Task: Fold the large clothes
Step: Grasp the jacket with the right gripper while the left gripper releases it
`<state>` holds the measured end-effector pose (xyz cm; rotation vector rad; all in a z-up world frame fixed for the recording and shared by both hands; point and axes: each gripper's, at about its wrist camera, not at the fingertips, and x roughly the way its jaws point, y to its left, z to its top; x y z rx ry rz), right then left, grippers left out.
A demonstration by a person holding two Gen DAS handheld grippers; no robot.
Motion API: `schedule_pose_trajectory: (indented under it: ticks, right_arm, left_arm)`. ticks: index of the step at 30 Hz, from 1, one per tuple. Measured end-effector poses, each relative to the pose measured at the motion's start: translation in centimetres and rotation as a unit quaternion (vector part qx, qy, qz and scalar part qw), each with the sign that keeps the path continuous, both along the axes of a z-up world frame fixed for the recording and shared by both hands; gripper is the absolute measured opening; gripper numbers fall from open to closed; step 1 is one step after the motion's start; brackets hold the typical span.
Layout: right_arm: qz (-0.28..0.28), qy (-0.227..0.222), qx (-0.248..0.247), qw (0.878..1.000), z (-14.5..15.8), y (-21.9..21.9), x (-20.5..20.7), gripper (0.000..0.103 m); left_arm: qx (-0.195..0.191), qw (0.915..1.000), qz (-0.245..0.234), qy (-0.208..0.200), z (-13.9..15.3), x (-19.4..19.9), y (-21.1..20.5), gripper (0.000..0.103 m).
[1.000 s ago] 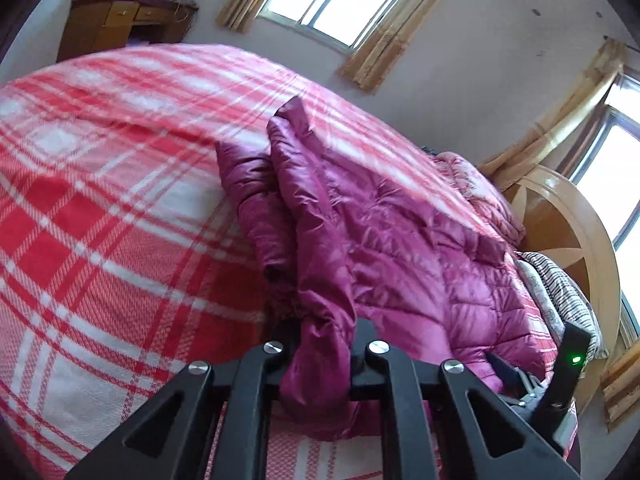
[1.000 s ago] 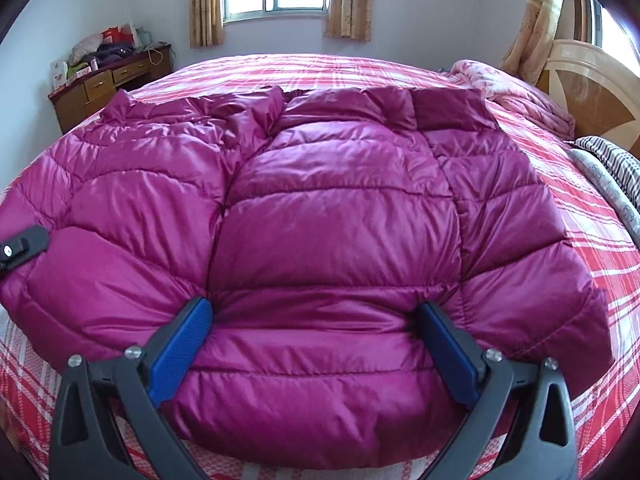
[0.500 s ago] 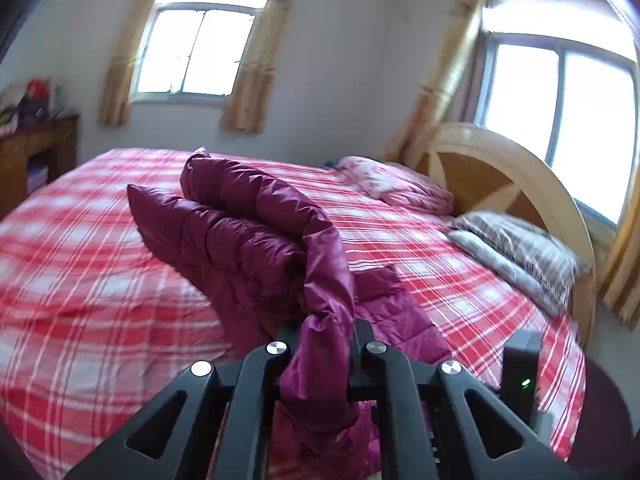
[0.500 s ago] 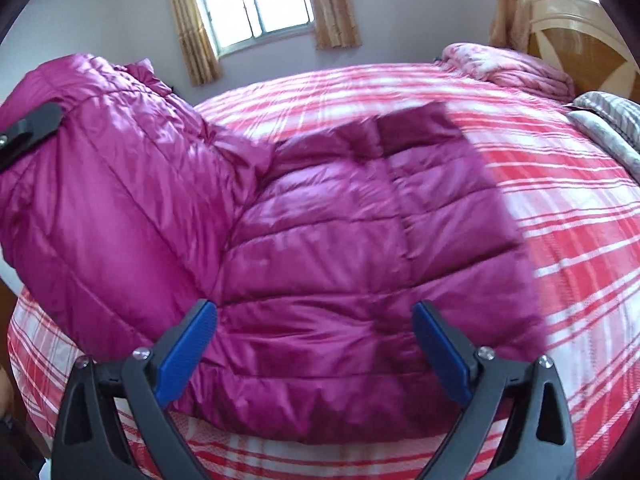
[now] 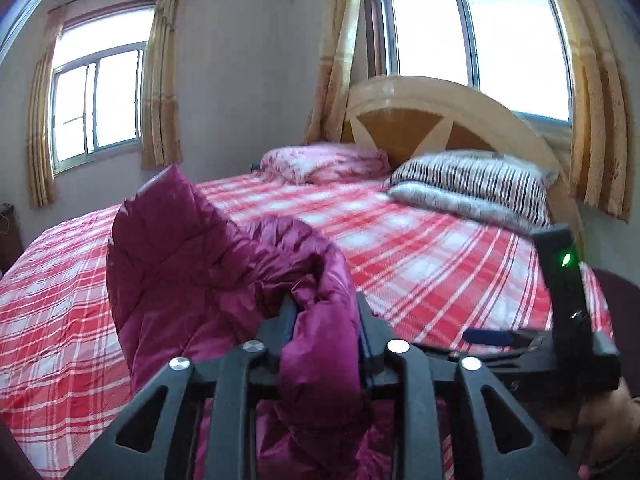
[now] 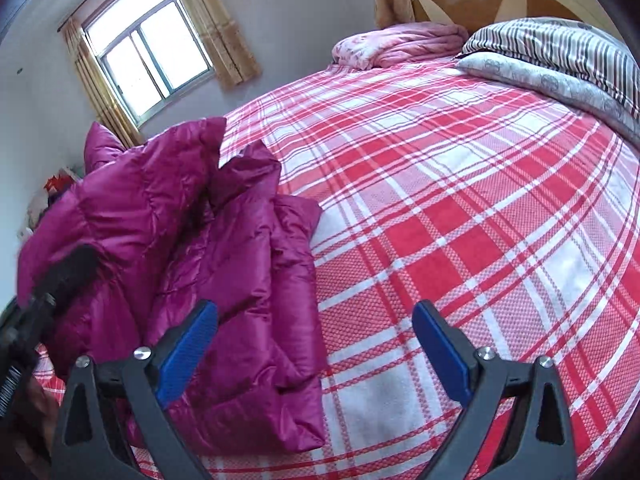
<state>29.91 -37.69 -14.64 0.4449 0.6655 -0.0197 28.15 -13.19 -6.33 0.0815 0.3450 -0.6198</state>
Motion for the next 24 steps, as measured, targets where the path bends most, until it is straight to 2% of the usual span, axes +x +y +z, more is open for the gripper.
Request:
schedule_pose_trajectory:
  ticks: [1,2,3,4,5,7,9,11,12,14,15,16,18,22,24]
  right_arm:
    - [0.003,-0.008,0.009,1.000,0.2,0.0,0.0,0.100]
    - [0.008,-0.019,0.021,1.000,0.5,-0.1,-0.3,0.100]
    - [0.012,-0.031,0.032,0.999,0.8,-0.4,-0.6,0.099]
    - [0.011,-0.042,0.037,0.998,1.2,-0.4,-0.8,0.099]
    - [0.011,-0.052,0.039,0.998,1.6,-0.5,-0.7,0.099]
    - [0.021,-0.079,0.055,0.995,2.7,-0.4,-1.3,0.099]
    - [0.049,-0.094,0.077,0.991,3.7,0.0,-1.1,0.099]
    - [0.083,-0.084,0.078,0.990,4.4,1.0,0.0,0.099]
    - [0.096,-0.076,0.073,0.990,4.7,1.7,0.6,0.095]
    - [0.127,-0.065,0.069,0.987,4.8,2.8,1.4,0.084]
    - [0.140,-0.059,0.069,0.986,4.6,3.2,1.5,0.068]
    - [0.153,-0.045,0.065,0.985,4.3,3.7,2.0,0.043]
    - [0.151,-0.018,0.060,0.987,3.4,3.8,2.4,0.015]
    - [0.139,0.011,0.049,0.989,1.7,2.8,2.2,0.013]
    - [0.137,0.030,0.043,0.989,0.9,2.5,2.0,0.013]
  left_arm:
    - [-0.029,0.9995,-0.007,-0.005,0.3,0.0,1.0,0.073]
    - [-0.042,0.9991,-0.006,-0.003,0.3,0.3,1.6,0.100]
    - [-0.054,0.9985,-0.010,0.010,-0.1,0.8,2.1,0.100]
    - [-0.067,0.9967,-0.024,0.039,-0.7,1.6,2.4,0.100]
    - [-0.085,0.9915,-0.053,0.083,-1.8,2.5,2.7,0.100]
    - [-0.096,0.9846,-0.080,0.122,-3.8,2.9,3.0,0.099]
    - [-0.067,0.9877,-0.088,0.111,-4.9,2.0,2.5,0.099]
    - [-0.030,0.9920,-0.089,0.085,-5.5,0.8,2.1,0.099]
    - [-0.025,0.9919,-0.094,0.082,-5.4,0.4,1.9,0.099]
    - [-0.028,0.9916,-0.098,0.079,-5.1,0.0,2.0,0.099]
    - [-0.031,0.9916,-0.097,0.079,-4.9,-0.2,2.4,0.099]
    - [-0.034,0.9918,-0.094,0.079,-4.6,-0.4,2.9,0.099]
    - [-0.043,0.9930,-0.086,0.068,-3.7,-1.3,4.0,0.099]
    - [-0.067,0.9957,-0.063,0.007,-0.7,-3.7,7.8,0.099]
    - [-0.050,0.9985,-0.018,-0.010,-0.2,-2.8,9.4,0.099]
